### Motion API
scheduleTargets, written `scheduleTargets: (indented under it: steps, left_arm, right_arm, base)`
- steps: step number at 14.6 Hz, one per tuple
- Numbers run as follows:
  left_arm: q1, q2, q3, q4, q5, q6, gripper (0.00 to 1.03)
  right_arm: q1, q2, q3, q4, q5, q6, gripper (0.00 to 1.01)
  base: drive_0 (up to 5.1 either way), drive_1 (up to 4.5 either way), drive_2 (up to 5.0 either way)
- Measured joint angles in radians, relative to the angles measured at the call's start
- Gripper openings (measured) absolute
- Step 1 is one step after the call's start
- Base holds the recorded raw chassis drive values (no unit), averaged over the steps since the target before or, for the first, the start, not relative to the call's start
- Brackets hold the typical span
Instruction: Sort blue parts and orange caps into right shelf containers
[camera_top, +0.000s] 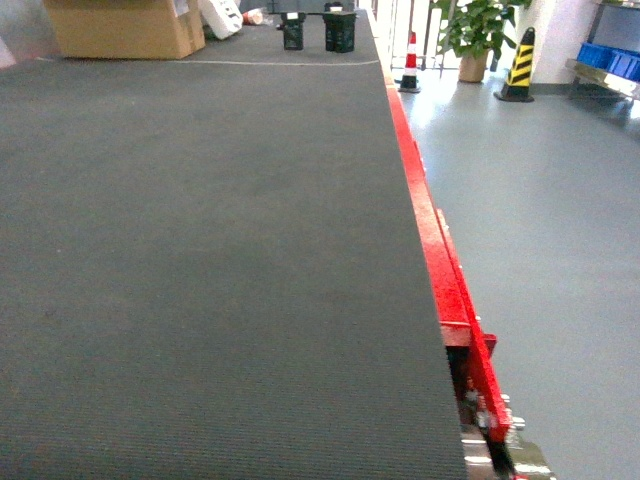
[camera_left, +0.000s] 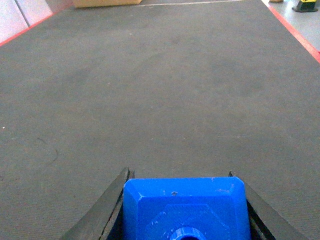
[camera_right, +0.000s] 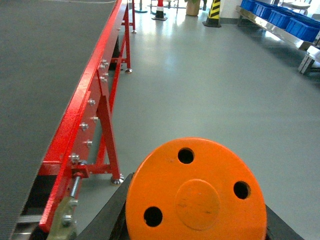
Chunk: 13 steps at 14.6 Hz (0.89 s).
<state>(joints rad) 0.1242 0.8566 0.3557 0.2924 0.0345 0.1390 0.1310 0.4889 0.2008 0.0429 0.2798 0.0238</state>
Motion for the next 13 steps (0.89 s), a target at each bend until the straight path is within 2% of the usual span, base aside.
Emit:
scheduleTargets:
  steps: [8, 13]
  left_arm:
    - [-0.001, -0.002, 0.000, 0.006, 0.000, 0.000, 0.45]
    - [-0.001, -0.001, 0.000, 0.000, 0.000, 0.000, 0.45]
  right_arm:
    - [0.000, -0.001, 0.000, 0.002, 0.001, -0.003, 0.44]
    - [0.000, 0.000, 0.000, 0.001, 0.001, -0.003, 0.44]
  base:
    - [4.9, -3.38, -1.3]
    - [5.1, -2.36, -2.4]
